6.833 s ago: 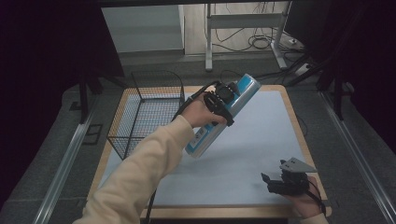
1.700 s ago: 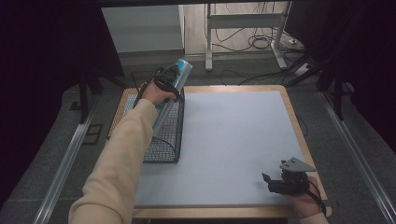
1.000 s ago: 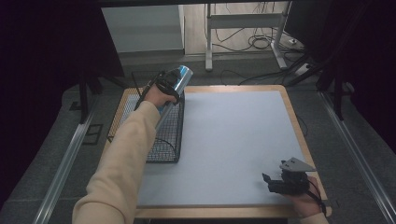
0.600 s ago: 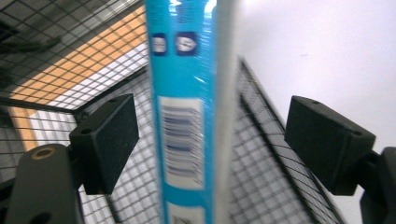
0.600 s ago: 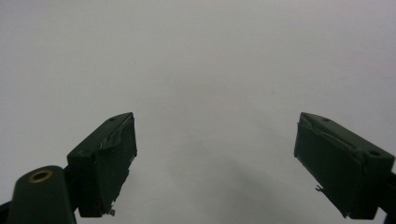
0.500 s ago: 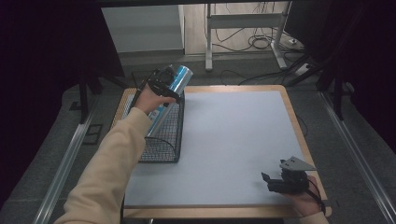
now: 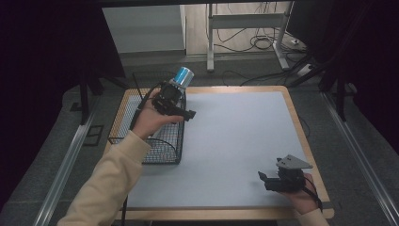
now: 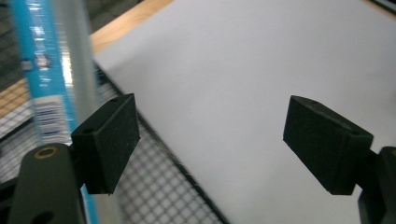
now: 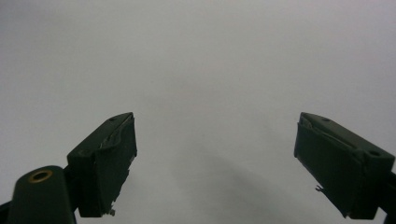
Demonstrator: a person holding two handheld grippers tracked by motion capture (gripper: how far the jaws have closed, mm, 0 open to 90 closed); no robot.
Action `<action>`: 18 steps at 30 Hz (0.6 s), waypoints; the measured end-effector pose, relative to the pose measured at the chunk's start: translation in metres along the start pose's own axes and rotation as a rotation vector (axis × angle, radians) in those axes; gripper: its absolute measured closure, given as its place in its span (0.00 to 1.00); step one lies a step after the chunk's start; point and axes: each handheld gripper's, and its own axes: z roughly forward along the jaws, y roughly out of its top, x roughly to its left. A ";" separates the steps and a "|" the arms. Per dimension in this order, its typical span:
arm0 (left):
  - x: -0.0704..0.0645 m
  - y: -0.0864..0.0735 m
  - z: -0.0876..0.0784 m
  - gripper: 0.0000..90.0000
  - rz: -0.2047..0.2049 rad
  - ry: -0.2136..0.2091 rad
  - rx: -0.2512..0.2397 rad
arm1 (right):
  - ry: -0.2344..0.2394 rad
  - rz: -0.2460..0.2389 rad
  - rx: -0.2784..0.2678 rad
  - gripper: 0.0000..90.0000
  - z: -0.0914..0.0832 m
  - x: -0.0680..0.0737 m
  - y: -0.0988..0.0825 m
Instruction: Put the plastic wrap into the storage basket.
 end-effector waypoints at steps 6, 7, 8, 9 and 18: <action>-0.035 -0.026 0.001 0.20 0.042 -0.059 -0.023 | -0.012 0.003 -0.010 0.15 -0.006 0.002 0.000; -0.040 -0.030 0.001 0.20 0.053 -0.062 -0.025 | -0.013 0.002 -0.010 0.15 -0.006 0.003 0.000; -0.044 -0.035 0.002 0.20 0.058 -0.065 -0.024 | -0.014 0.002 -0.010 0.15 -0.007 0.003 0.000; -0.048 -0.039 0.003 0.20 0.062 -0.069 -0.027 | -0.015 0.003 -0.010 0.15 -0.007 0.003 0.000; -0.073 -0.077 0.019 0.20 0.083 -0.114 0.000 | -0.019 -0.004 -0.012 0.15 -0.006 0.003 -0.001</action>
